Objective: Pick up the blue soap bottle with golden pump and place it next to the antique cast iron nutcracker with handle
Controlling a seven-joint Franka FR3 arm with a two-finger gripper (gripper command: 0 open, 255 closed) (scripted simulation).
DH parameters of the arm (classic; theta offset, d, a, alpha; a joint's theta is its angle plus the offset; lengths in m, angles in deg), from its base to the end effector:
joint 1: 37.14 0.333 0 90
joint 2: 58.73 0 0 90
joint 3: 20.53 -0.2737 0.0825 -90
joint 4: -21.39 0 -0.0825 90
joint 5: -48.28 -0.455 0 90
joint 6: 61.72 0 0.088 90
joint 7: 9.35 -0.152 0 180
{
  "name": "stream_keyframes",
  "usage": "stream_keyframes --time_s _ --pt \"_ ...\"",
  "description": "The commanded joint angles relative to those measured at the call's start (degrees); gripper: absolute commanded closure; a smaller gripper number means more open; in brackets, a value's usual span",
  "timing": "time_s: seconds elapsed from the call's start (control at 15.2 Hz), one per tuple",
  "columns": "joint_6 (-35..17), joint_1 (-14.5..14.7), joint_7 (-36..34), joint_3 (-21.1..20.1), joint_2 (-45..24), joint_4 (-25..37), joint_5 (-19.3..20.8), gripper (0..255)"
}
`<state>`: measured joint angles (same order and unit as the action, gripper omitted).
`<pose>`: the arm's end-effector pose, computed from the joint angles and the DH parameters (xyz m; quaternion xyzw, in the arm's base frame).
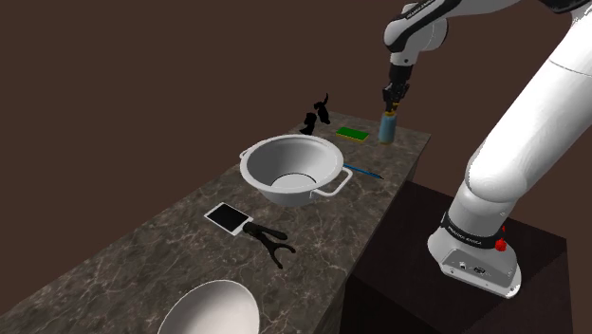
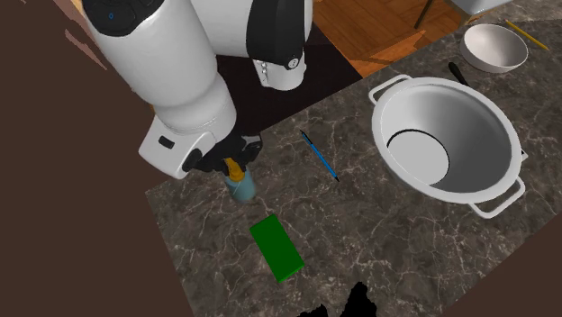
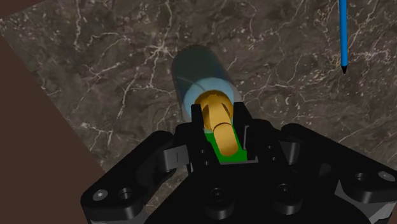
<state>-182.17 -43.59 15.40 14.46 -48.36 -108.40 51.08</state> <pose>0.4213 -0.3669 0.2969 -0.9912 0.1285 -0.0113 0.0293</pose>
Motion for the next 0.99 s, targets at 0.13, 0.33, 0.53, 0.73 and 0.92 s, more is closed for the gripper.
stream_keyframes --time_s 0.13,0.33,0.53,0.73,0.92 --pt "3.21 -0.04 -0.84 -0.55 1.42 1.98 0.71 255" --pt "5.57 -0.07 -1.28 -0.91 2.27 3.6 1.09 255" --pt "7.92 -0.07 -1.65 -1.24 2.99 5.32 1.37 255" --pt "10.25 -0.05 -1.95 -1.55 3.57 7.15 1.57 255" --pt "12.58 -0.01 -2.19 -1.84 4.01 9.09 1.69 255"
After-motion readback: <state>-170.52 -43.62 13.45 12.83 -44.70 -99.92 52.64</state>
